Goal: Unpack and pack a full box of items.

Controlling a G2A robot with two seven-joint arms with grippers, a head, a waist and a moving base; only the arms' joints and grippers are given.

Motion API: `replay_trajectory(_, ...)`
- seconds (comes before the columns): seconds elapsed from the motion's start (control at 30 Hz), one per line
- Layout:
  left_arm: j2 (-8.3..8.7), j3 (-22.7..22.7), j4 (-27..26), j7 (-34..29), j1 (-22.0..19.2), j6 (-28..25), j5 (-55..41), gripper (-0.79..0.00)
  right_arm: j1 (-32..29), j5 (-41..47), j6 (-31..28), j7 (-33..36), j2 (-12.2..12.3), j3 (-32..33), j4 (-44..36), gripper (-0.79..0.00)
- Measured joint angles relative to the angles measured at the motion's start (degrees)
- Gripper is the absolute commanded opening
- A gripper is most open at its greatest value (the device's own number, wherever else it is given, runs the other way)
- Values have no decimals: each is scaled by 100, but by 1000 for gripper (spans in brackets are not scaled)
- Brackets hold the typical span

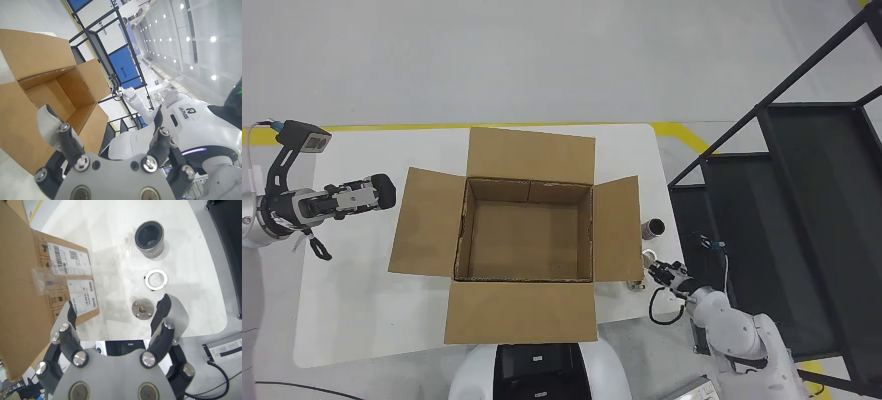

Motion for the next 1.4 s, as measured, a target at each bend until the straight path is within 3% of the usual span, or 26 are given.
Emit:
replay_trajectory(0.2, 0, 0, 0, 0, 0, 0, 0, 0, 168, -732, 163, -164, 14, -476, 549, 0)
replay_trajectory(0.7, 0, 0, 0, 0, 0, 0, 0, 0, 873, -1439, 892, -393, -6, -1211, 1492, -28)
replay_trajectory(0.83, 0, 0, 0, 0, 0, 0, 0, 0, 936, -1529, 1047, -448, -8, -1293, 1578, -139)
replay_trajectory(0.9, 0, 0, 0, 0, 0, 0, 0, 0, 937, -1563, 1126, -468, -8, -1323, 1595, -154)
replay_trajectory(0.93, 0, 0, 0, 0, 0, 0, 0, 0, 927, -1579, 1154, -475, -8, -1337, 1589, -197)
replay_trajectory(1.0, 0, 0, 0, 0, 0, 0, 0, 0, 887, -1590, 1198, -487, -7, -1361, 1544, -360)
replay_trajectory(1.1, 0, 0, 0, 0, 0, 0, 0, 0, 853, -1642, 1249, -480, -1, -1395, 1517, -483)
replay_trajectory(1.2, 0, 0, 0, 0, 0, 0, 0, 0, 837, -1746, 1330, -477, 4, -1434, 1489, -542)
replay_trajectory(1.23, 0, 0, 0, 0, 0, 0, 0, 0, 831, -1777, 1367, -476, 5, -1442, 1476, -600)
replay_trajectory(1.3, 0, 0, 0, 0, 0, 0, 0, 0, 812, -1873, 1477, -484, 7, -1467, 1431, -613)
replay_trajectory(1.4, 0, 0, 0, 0, 0, 0, 0, 0, 807, -1955, 1614, -473, 7, -1505, 1371, -693)
